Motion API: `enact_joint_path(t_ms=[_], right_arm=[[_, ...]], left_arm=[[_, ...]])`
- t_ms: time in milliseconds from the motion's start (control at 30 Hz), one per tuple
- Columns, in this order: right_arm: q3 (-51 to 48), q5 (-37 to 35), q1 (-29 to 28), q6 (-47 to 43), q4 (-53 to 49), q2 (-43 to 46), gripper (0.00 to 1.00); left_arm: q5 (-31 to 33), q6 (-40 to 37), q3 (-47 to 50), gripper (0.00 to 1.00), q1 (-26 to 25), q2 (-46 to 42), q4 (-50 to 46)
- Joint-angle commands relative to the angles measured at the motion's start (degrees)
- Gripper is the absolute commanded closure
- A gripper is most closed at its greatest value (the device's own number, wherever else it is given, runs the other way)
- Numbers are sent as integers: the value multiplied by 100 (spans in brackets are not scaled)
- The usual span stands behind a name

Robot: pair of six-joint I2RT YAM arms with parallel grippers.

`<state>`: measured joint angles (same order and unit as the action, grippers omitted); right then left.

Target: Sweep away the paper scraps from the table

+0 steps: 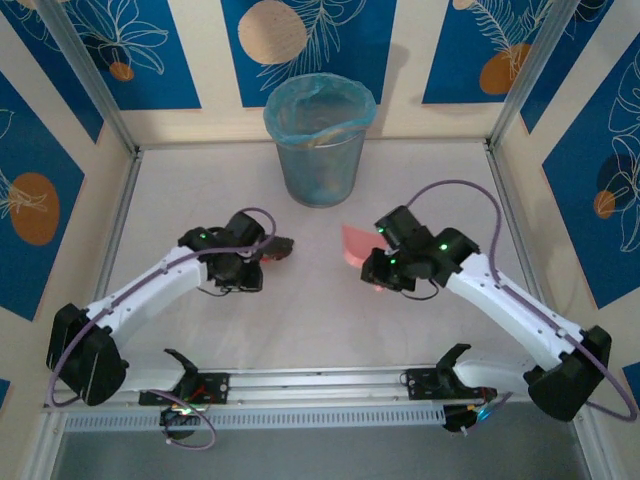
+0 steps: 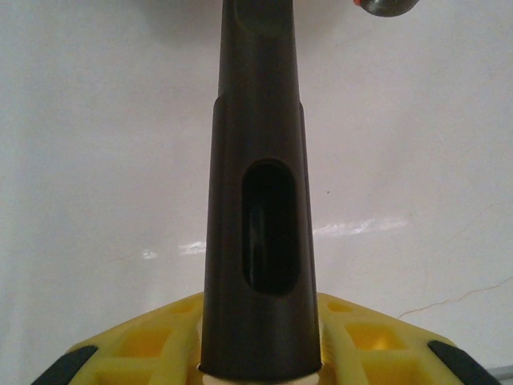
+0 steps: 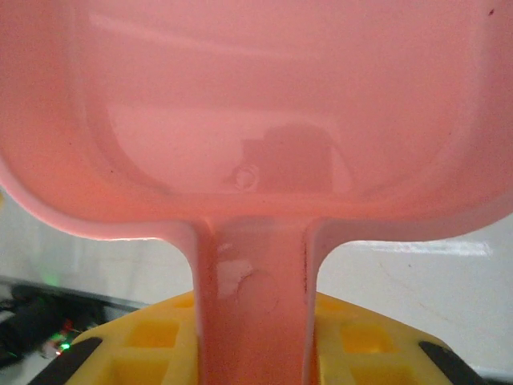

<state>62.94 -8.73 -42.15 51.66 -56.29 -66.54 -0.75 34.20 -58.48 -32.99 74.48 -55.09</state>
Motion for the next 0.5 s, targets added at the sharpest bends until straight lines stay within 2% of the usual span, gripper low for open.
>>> enact_joint_path(t_ms=[0,133,300,467], right_arm=[[4,-450,-601,-442,359,-345,100],[146,-490,-1387,-864,443,-945,100],[333,-813,-2216,-1342,437,-1686,100],[184,-766,-2411,-1580,803,-2187,100]], left_arm=[[-887,68,-309,100,463,117,-94],[-1340,260,-521,100,972,198,-197],[-1383,530,-875,100,1032,377,-257],[-1041,246,-1384,100,1032,678,-593]])
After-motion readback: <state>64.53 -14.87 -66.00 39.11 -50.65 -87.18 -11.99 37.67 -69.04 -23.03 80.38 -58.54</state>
